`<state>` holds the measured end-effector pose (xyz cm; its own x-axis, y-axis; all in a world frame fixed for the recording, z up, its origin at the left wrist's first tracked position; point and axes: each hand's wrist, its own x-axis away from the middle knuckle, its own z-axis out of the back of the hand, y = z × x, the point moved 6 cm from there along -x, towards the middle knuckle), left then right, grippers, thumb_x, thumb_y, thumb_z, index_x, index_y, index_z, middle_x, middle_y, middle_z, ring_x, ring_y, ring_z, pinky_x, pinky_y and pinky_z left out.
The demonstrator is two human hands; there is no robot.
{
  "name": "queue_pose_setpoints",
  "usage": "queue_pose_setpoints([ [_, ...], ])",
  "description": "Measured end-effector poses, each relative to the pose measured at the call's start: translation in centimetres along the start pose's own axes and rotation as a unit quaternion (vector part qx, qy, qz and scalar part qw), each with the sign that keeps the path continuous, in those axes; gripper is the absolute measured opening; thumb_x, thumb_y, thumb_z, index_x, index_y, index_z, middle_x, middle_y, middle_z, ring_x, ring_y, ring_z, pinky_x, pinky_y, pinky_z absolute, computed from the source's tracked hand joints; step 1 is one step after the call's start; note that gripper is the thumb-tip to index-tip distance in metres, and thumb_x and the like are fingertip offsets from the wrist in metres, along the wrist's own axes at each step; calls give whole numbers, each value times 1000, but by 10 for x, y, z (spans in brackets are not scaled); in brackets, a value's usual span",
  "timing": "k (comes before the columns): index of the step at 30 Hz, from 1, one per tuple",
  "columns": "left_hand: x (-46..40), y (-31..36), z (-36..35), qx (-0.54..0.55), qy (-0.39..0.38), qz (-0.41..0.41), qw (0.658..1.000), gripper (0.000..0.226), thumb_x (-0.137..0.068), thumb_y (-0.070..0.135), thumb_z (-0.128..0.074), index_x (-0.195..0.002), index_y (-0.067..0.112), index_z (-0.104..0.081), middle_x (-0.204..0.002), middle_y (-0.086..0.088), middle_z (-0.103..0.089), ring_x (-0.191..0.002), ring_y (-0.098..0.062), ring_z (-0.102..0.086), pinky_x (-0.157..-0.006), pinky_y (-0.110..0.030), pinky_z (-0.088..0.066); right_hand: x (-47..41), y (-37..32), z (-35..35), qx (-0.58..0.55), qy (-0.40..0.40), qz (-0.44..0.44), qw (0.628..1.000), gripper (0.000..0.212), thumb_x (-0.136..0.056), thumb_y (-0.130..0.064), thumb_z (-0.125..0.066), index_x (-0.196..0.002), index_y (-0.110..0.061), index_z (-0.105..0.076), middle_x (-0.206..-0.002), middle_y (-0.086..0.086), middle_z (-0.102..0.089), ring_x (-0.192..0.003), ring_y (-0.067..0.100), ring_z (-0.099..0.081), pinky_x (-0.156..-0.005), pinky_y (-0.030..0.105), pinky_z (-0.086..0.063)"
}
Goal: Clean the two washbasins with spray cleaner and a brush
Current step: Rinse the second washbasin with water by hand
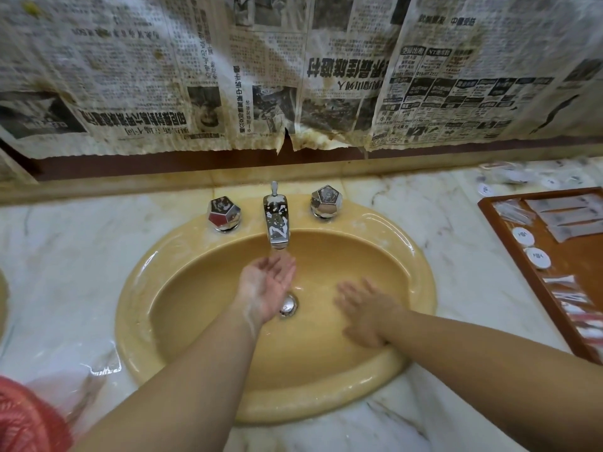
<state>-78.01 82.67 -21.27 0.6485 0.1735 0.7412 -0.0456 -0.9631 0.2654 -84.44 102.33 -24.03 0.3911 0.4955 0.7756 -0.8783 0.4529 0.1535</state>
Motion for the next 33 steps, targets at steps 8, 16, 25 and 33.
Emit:
queue_pose_setpoints([
  [8, 37, -62, -2, -381, -73, 180, 904, 36, -104, 16, -41, -99, -7, -68, -95, -24, -72, -87, -32, -73, -79, -37, -63, 23, -106, 17, -200, -129, 216, 947, 49, -106, -39, -36, -145, -12, -48, -159, 16, -36, -144, 28, -31, -120, 37, -14],
  [16, -1, -4, -7, -142, 7, 23, 990, 37, -109, 19, -36, -123, -5, -61, -121, -24, -69, -111, -35, -68, -105, -45, -52, 2, -87, 0, -169, -110, 29, 979, 75, -94, -46, -33, -159, -8, -23, -168, 16, -12, -154, 34, -13, -121, 55, -12],
  [25, 7, 1, 29, -328, 13, 98, 940, 38, -108, 18, -35, -115, -7, -62, -113, -24, -71, -101, -33, -71, -85, -39, -59, -3, -105, -1, -191, -157, 1, 969, 81, -96, -53, -36, -164, -21, -3, -170, 0, 16, -156, 28, 13, -120, 63, 3],
  [33, 25, -25, -7, -303, -138, 244, 911, 38, -99, 17, -40, -82, 1, -70, -79, -14, -72, -73, -25, -71, -80, -36, -57, 25, -202, 71, -386, -91, 257, 881, 52, -112, -31, -32, -158, -9, -32, -166, 9, -28, -152, 22, -24, -121, 23, -13],
])
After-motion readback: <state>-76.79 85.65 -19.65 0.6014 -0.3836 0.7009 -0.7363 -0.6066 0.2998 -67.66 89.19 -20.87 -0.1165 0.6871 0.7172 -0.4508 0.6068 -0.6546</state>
